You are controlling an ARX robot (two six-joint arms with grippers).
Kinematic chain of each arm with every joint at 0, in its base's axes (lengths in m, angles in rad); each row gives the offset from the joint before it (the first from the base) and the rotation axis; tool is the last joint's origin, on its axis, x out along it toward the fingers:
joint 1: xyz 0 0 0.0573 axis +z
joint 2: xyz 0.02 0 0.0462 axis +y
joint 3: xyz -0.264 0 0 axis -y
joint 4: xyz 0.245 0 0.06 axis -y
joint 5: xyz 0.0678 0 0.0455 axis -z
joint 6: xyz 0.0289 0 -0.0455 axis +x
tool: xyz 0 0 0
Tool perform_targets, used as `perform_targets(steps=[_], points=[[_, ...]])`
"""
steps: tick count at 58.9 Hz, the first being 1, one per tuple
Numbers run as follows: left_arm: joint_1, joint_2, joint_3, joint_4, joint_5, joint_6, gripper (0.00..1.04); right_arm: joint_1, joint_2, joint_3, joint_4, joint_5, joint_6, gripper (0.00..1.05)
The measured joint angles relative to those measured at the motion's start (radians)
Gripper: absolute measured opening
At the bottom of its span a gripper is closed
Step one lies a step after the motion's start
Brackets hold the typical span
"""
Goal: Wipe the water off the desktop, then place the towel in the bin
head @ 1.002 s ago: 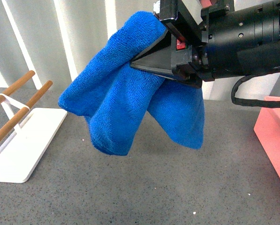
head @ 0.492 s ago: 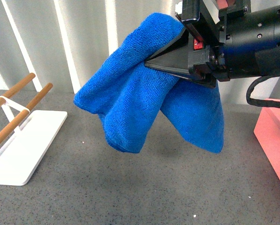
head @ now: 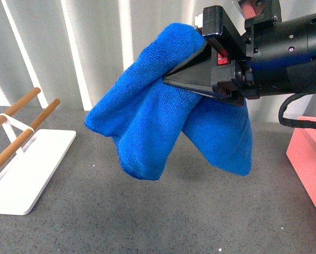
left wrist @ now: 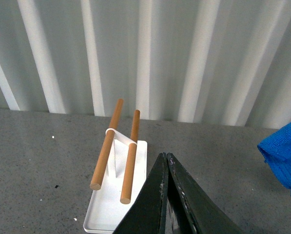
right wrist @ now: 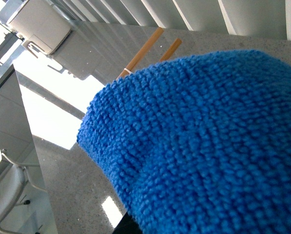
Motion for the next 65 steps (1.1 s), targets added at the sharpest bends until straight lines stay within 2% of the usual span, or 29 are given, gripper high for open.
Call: perform_targets(steps=[29,56,62,65], points=[[0.000,-0.217,0.000,-0.206,0.000,0.000,0.04,0.013,-0.003,-0.002,0.001,0.001,-0.003,0.05],[0.000,-0.346,0.000,-0.335,0.000,0.000,0.04,0.014,-0.027,-0.018,-0.003,-0.004,-0.015,0.05],[0.000,-0.470,0.000,-0.494,0.000,0.001,0.04,0.011,-0.029,-0.024,-0.004,-0.008,-0.016,0.05],[0.000,-0.500,0.000,-0.505,0.000,0.001,0.04,0.010,-0.029,-0.029,-0.007,-0.008,-0.018,0.05]])
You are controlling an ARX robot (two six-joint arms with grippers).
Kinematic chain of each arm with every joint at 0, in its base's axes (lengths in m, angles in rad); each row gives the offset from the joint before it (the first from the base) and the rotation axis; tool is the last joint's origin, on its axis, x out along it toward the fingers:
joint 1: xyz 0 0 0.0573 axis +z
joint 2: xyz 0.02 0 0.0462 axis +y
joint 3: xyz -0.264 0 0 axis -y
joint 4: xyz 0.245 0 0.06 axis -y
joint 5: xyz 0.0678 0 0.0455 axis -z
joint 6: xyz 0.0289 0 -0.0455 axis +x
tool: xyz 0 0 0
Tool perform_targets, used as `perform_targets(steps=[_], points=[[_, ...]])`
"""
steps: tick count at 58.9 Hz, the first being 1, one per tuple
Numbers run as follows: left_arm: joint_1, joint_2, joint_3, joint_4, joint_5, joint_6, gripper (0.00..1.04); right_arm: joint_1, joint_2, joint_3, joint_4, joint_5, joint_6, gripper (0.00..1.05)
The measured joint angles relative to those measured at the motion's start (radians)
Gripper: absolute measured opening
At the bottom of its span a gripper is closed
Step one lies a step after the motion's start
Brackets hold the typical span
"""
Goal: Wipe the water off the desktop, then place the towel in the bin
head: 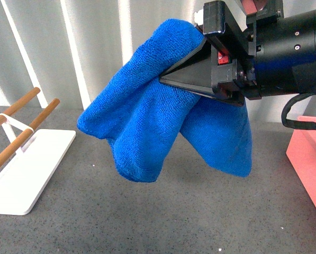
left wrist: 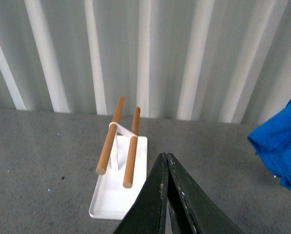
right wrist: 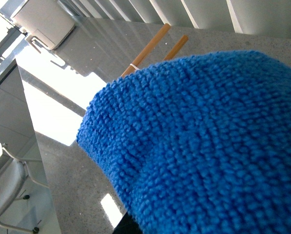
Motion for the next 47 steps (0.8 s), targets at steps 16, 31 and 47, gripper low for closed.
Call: perform_targets(steps=[16,31,47], points=[[0.000,-0.014,0.000,-0.005,0.000,0.000,0.20,-0.025,-0.005,-0.025,-0.029,-0.006,-0.016,0.05],[0.000,-0.014,0.000,-0.005,0.000,0.000,0.67,-0.088,0.095,0.045,-0.311,0.122,-0.201,0.05],[0.000,-0.014,0.000,-0.005,0.000,0.002,0.98,-0.162,0.388,0.177,-0.521,0.337,-0.455,0.05]])
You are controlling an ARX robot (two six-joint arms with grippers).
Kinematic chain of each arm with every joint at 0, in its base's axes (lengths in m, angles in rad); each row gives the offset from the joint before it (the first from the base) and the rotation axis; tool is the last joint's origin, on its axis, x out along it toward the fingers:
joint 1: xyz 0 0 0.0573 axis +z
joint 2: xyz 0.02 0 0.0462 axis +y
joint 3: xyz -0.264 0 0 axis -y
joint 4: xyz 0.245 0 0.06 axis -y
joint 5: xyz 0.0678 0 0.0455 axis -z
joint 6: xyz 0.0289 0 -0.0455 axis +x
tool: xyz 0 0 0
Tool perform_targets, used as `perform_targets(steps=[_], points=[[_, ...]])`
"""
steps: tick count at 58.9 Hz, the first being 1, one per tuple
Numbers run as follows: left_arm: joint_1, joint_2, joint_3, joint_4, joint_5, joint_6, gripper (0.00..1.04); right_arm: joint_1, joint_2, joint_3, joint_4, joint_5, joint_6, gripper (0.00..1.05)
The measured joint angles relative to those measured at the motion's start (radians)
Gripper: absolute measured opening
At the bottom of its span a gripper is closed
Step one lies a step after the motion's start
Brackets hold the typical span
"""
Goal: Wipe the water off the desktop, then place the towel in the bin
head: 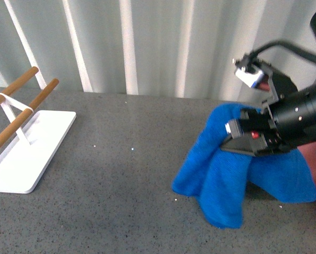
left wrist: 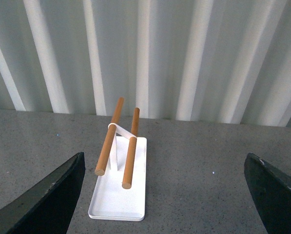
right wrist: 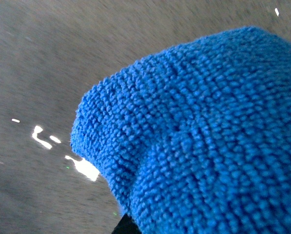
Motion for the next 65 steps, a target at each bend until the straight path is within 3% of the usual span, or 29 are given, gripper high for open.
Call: perform_targets(steps=[8,20,42,57,65], points=[[0.000,0.000,0.000,0.000,0.000,0.000,0.98,0.003,0.116,0.083,-0.015,0.084,-0.082,0.05],[0.000,0.000,0.000,0.000,0.000,0.000,0.98,0.050,0.228,0.227,-0.057,0.090,-0.133,0.05],[0.000,0.000,0.000,0.000,0.000,0.000,0.98,0.199,0.327,0.414,-0.106,-0.010,-0.181,0.05],[0.000,0.000,0.000,0.000,0.000,0.000,0.98,0.214,0.299,0.375,-0.128,-0.092,-0.207,0.05],[0.000,0.000,0.000,0.000,0.000,0.000,0.98,0.188,0.229,0.327,-0.201,-0.119,-0.294,0.05]])
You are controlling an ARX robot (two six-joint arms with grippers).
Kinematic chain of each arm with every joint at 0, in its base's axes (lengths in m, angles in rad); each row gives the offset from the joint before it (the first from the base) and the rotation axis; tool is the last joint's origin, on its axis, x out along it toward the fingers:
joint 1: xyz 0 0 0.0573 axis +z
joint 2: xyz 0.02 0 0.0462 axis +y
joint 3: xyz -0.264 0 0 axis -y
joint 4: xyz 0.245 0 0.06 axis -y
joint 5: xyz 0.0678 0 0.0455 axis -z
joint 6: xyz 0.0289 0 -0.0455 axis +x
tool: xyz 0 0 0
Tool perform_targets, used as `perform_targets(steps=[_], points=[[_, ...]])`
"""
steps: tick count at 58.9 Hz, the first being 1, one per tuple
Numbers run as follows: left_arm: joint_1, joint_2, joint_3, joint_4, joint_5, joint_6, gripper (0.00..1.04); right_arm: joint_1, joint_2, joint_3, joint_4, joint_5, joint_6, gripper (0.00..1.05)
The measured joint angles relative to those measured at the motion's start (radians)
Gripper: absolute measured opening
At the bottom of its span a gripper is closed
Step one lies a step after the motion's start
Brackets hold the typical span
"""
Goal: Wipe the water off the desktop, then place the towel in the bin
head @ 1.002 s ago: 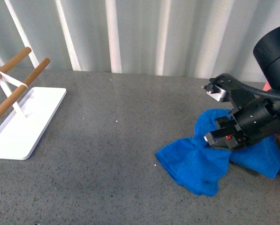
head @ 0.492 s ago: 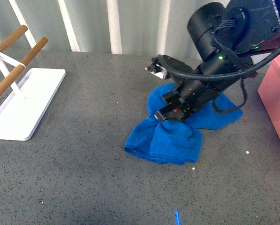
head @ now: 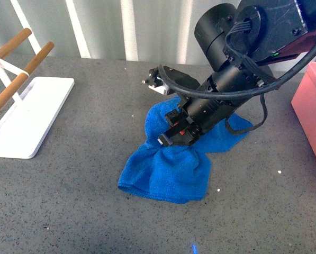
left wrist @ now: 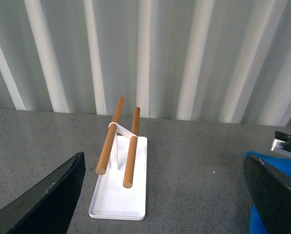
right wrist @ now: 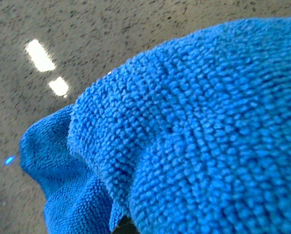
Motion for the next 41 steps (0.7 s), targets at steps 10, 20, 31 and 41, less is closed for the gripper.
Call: perform_targets(steps=[10,20,31,41], points=[[0.000,-0.001,0.000,0.000,0.000,0.000,0.98,-0.050,-0.079,-0.036,-0.045,0.000,-0.073,0.05],[0.000,-0.001,0.000,-0.001,0.000,0.000,0.98,-0.099,-0.209,-0.108,-0.039,-0.032,-0.096,0.05],[0.000,-0.001,0.000,-0.001,0.000,0.000,0.98,-0.136,-0.384,-0.138,-0.042,-0.068,-0.092,0.05],[0.000,-0.001,0.000,-0.001,0.000,0.000,0.98,-0.173,-0.539,-0.133,-0.036,0.035,-0.061,0.05]])
